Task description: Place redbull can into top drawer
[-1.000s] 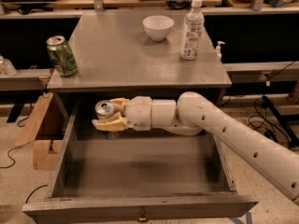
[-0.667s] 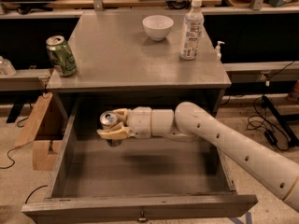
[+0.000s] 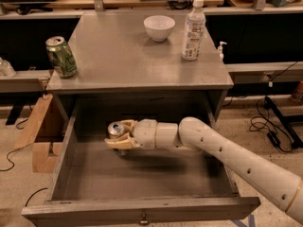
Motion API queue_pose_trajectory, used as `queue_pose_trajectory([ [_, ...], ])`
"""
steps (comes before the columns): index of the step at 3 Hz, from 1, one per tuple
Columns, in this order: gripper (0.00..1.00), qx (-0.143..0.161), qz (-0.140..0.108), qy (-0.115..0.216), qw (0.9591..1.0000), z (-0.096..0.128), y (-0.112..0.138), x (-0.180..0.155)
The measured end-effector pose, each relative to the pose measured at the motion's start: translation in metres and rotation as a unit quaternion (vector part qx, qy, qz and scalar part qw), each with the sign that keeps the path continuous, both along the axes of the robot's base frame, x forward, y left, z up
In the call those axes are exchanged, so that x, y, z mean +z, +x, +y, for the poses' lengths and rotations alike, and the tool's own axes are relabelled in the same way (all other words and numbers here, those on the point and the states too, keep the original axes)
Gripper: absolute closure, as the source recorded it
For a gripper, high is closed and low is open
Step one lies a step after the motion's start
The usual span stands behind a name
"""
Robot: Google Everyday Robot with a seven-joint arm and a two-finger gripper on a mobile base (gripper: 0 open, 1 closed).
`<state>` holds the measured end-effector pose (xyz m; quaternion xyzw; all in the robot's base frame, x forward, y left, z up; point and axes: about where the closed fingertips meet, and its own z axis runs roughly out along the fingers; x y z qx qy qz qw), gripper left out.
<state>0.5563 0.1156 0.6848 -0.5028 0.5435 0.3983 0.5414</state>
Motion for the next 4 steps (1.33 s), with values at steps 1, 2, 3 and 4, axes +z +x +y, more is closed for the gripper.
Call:
queue_pose_trajectory([
  [1,1.0,-0.035,0.026,0.036,0.9984,-0.0061,0.0012,-0.0143],
  [2,0.81,-0.044,0.035,0.047,0.9973,-0.0061,0.0019,-0.0199],
  [3,0.58,-0.043,0.035,0.048,0.9973,-0.0046,0.0014,-0.0197],
  [4,0.35,-0.041,0.035,0.048,0.9974,-0.0027,0.0007,-0.0192],
])
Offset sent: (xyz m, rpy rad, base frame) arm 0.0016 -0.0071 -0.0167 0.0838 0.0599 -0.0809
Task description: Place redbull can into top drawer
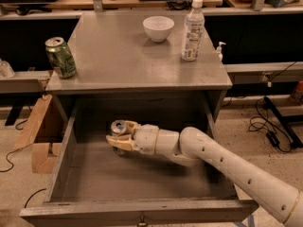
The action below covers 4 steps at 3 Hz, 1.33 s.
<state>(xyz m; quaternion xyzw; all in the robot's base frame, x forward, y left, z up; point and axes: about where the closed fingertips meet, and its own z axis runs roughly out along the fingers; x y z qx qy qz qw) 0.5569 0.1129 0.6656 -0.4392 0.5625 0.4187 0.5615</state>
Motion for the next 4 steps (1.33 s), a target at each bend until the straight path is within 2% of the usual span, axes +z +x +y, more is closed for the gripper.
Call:
queue_pose_trajectory([
  [1,0.11,0.002,0.0,0.0,1.0,0.002,-0.001,0.0],
  [2,0.0,0.003,0.0,0.001,1.0,0.003,-0.001,0.001],
  [3,0.0,0.003,0.0,0.001,1.0,0.003,-0.001,0.001],
  [4,0.0,0.025,0.003,-0.021,0.9995,-0.012,-0.004,0.022],
])
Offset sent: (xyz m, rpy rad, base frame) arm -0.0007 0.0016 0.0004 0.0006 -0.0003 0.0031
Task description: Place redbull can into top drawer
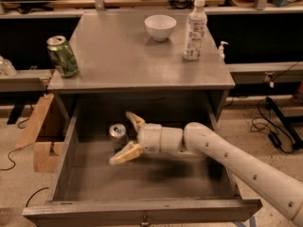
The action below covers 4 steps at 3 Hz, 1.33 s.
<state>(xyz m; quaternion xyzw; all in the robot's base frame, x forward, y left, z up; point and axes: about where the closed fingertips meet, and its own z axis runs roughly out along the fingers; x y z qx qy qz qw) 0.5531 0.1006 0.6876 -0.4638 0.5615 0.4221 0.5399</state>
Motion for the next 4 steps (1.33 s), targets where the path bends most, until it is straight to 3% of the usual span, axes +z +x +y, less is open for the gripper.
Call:
queue_pose_trajectory([
  [1,0.0,0.026,0.001,-0.05,0.9984,-0.025,-0.012,0.035],
  [2,0.0,0.026,0.001,-0.05,0.9984,-0.025,-0.012,0.035],
  [3,0.0,0.027,0.009,-0.073,0.9969,-0.04,-0.022,0.038],
  [4,0.0,0.031,0.018,-0.139,0.9896,-0.09,-0.048,0.064],
])
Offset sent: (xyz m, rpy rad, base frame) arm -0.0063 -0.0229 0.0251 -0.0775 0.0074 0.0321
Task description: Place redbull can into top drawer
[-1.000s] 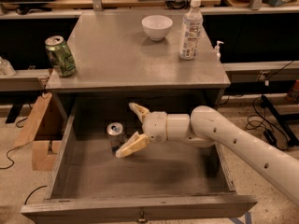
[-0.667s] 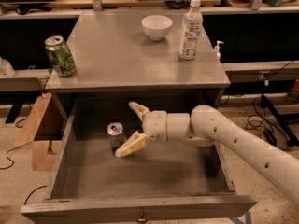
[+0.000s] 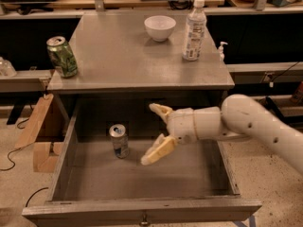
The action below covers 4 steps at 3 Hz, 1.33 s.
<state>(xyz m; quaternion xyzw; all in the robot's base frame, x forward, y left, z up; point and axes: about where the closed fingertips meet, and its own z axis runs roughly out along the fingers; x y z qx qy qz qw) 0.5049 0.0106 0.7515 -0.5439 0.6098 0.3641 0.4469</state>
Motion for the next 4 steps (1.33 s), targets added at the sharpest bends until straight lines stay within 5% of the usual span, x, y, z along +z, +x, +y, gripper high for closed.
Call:
queue_pose_trajectory([
  [2,0.0,-0.023,-0.029,-0.081,0.996,-0.106,0.006,0.09],
  [3,0.0,-0.067,-0.072,-0.111,0.9889,-0.154,0.013,0.141],
  [4,0.0,-0.113,-0.116,-0.147,0.9759,-0.187,0.02,0.174],
])
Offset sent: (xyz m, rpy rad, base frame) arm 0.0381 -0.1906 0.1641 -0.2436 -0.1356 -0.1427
